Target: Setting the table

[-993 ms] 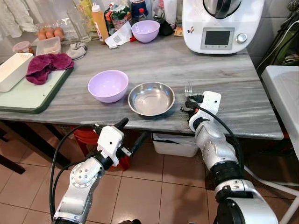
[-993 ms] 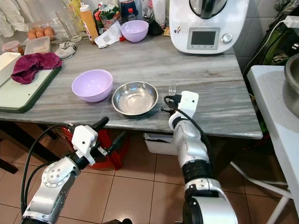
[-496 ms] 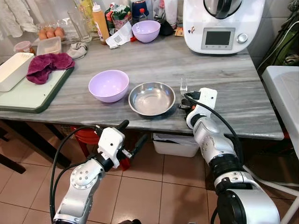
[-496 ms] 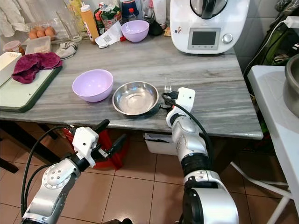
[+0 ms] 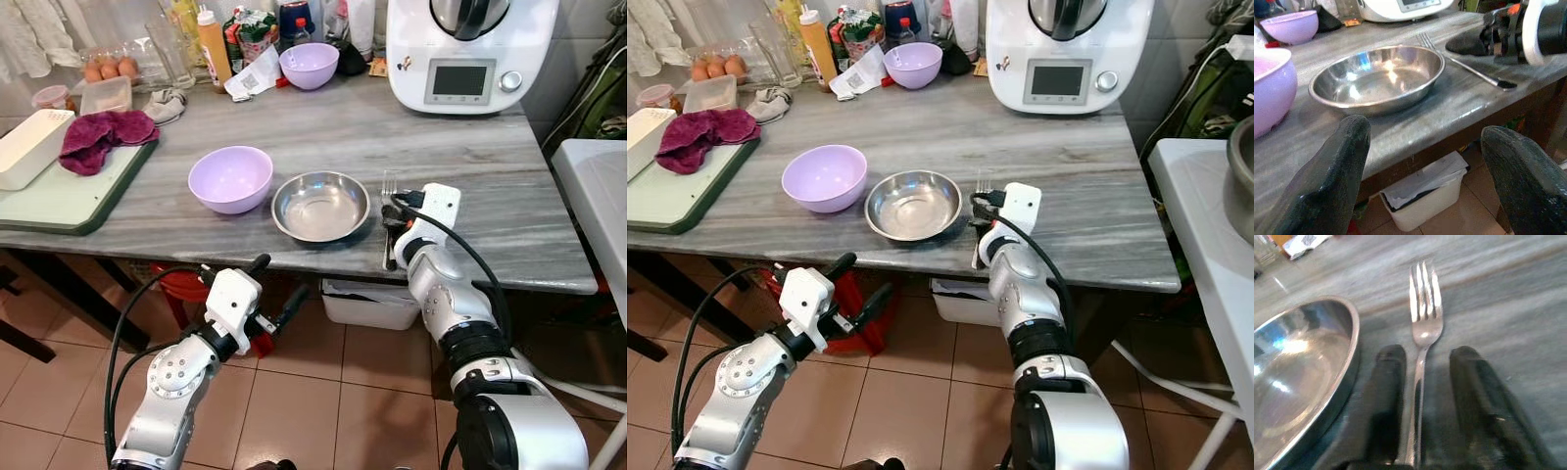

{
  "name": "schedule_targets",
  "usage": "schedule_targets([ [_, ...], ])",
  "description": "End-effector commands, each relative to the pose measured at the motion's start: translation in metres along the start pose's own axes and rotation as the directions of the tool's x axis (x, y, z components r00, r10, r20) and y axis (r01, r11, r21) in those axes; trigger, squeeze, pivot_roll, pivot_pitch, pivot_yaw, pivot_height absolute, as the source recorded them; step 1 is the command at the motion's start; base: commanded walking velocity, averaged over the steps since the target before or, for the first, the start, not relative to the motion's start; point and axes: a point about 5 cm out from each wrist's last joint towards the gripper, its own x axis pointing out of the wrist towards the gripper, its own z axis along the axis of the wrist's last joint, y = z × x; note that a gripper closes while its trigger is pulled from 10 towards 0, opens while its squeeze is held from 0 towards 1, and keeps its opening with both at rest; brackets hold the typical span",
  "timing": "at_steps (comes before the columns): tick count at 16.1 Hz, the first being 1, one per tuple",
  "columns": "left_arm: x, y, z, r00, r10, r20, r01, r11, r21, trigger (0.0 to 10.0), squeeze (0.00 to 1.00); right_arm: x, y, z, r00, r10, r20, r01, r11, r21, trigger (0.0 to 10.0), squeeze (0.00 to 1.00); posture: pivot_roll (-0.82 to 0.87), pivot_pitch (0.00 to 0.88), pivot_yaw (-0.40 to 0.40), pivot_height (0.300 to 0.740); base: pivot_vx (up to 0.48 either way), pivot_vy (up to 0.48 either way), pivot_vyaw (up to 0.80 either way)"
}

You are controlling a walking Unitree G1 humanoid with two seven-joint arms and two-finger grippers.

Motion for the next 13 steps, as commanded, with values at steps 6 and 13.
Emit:
schedule_targets([
  [6, -0.002, 0.004, -0.002, 1.0, 0.011, -0.008, -0.011, 1.0, 0.017, 10.0, 0.0, -0.021, 0.033, 0.087, 0.898, 0.131, 0.42, -0.066, 0.984, -0.166, 10.0, 1.0, -0.1, 0.109, 0.097, 0.74, 0.0, 0.0, 0.0],
  [13, 0.003, 0.01, 0.007, 0.992, 0.121, 0.042, -0.121, 0.993, 0.012, 10.0, 0.0, -0.074, 0.014, 0.078, 0.828, 0.198, 0.524, 0.068, 0.893, -0.444, 10.0, 1.0, -0.12, 0.102, 0.093, 0.74, 0.0, 0.0, 0.0],
])
